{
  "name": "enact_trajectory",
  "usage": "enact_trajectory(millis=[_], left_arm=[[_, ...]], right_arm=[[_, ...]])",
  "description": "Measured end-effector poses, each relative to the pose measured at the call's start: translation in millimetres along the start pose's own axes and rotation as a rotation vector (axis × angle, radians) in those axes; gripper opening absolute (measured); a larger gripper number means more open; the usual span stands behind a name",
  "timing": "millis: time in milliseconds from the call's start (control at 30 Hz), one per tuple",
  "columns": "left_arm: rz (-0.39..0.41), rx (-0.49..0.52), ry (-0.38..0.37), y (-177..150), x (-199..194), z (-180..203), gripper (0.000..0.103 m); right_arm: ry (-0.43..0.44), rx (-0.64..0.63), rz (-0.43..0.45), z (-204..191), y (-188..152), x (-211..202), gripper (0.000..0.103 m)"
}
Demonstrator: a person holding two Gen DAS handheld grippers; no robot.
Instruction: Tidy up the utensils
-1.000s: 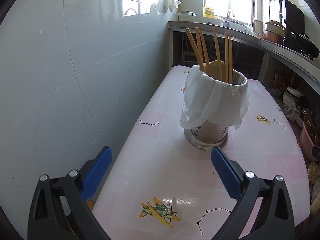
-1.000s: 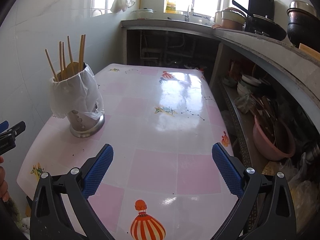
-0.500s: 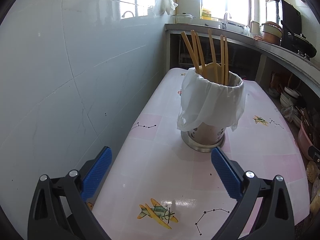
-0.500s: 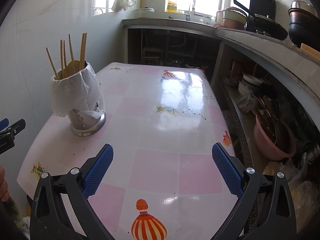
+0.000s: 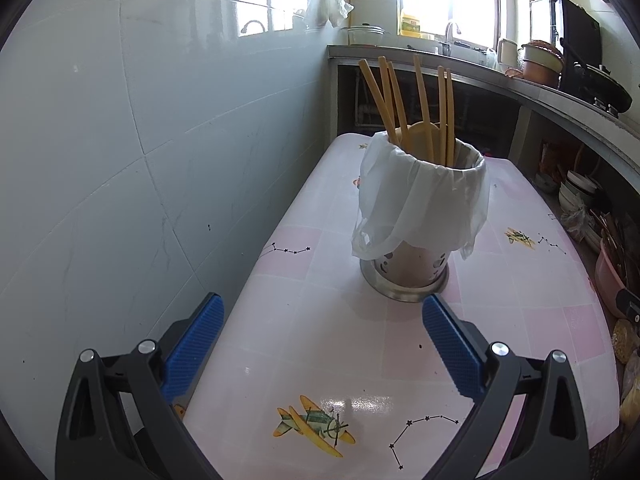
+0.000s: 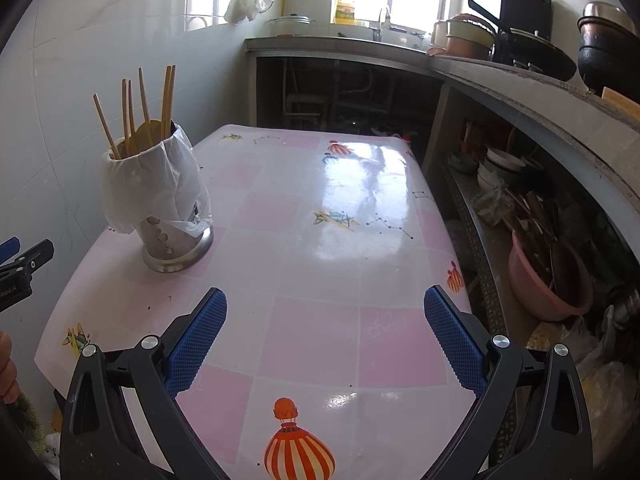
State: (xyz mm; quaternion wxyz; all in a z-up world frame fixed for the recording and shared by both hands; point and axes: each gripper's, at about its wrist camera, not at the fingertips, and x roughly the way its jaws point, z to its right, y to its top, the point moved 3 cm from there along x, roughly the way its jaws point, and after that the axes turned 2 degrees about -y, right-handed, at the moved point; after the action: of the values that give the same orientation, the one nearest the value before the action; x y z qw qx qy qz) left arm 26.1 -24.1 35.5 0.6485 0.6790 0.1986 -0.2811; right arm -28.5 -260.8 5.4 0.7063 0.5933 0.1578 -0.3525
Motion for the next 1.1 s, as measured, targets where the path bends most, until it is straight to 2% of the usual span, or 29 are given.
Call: enact_trajectory(millis=[1100], left_arm=[[-0.008,0.002,0.006,0.9,4.7,-1.3,0.097]], right_arm=[[0.012,0.0,-0.01,0.3,0.3,0.4,0.095]])
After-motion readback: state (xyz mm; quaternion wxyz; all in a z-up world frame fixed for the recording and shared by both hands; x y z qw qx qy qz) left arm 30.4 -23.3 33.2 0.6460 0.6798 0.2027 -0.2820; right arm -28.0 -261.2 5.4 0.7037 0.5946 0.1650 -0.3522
